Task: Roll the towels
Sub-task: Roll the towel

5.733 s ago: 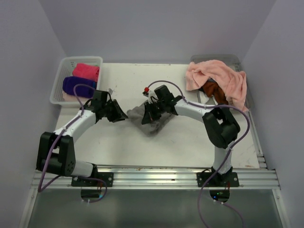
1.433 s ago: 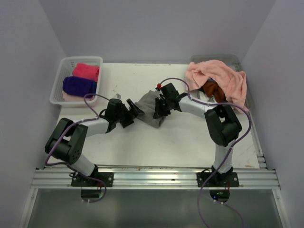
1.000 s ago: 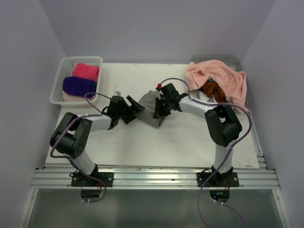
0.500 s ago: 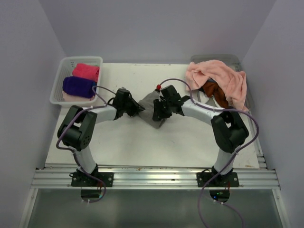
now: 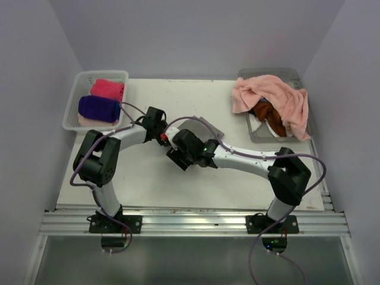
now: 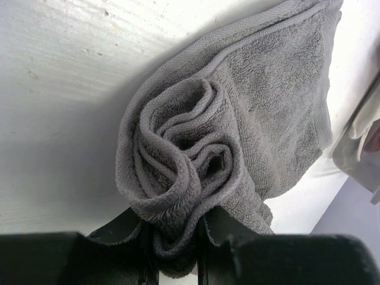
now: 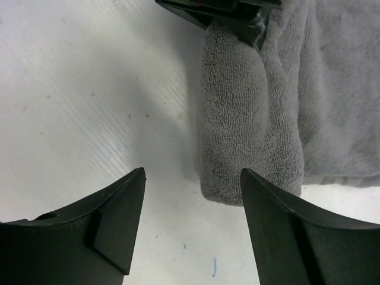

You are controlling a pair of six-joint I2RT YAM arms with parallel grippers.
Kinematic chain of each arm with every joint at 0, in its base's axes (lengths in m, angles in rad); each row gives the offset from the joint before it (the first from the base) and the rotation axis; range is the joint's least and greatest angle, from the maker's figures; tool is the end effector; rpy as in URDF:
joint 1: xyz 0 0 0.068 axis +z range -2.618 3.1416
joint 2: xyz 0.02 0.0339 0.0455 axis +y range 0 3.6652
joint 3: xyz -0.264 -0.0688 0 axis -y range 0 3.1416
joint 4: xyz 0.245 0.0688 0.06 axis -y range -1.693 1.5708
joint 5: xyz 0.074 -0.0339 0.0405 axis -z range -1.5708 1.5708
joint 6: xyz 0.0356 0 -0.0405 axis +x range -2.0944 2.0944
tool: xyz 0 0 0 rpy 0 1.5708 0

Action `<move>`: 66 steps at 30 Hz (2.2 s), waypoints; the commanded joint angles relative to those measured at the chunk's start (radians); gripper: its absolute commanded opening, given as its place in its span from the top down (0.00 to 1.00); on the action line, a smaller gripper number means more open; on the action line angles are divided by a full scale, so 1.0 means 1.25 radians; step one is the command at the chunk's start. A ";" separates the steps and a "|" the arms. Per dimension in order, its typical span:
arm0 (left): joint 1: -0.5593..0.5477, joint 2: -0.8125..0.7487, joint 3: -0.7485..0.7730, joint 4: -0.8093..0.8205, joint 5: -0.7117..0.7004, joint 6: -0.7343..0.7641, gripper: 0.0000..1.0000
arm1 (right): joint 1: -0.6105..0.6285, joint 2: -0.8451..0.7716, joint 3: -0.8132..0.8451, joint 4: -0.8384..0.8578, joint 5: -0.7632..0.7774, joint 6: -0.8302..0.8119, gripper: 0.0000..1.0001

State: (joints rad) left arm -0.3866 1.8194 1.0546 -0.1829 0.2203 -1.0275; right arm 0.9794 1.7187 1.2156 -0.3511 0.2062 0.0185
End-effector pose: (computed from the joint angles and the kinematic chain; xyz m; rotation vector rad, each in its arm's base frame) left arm 0.3367 -0.1455 0.1547 -0.7585 2.5905 -0.7911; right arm 0.2145 0.3064 0.2270 -1.0311 2.1804 0.2129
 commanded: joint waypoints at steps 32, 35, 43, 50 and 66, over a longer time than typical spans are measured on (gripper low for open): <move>0.092 -0.166 -0.089 -0.089 0.108 0.068 0.53 | 0.036 0.069 -0.067 0.236 0.154 -0.057 0.98; 0.125 -0.210 -0.107 -0.070 0.126 0.081 0.27 | 0.003 0.052 -0.062 0.215 0.060 -0.021 0.98; 0.149 -0.269 -0.120 -0.060 0.133 0.105 0.02 | -0.088 0.038 -0.048 0.183 -0.187 0.131 0.97; 0.149 -0.262 -0.175 0.050 0.186 0.089 0.01 | -0.192 0.042 -0.069 0.223 -0.443 0.262 0.95; 0.103 -0.176 -0.208 0.235 0.236 0.055 0.00 | -0.316 0.143 -0.096 0.335 -0.750 0.471 0.93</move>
State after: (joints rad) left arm -0.2386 1.5692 0.7921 0.0196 0.4870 -0.9417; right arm 0.5758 1.8790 1.1034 0.0654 -0.6464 0.5694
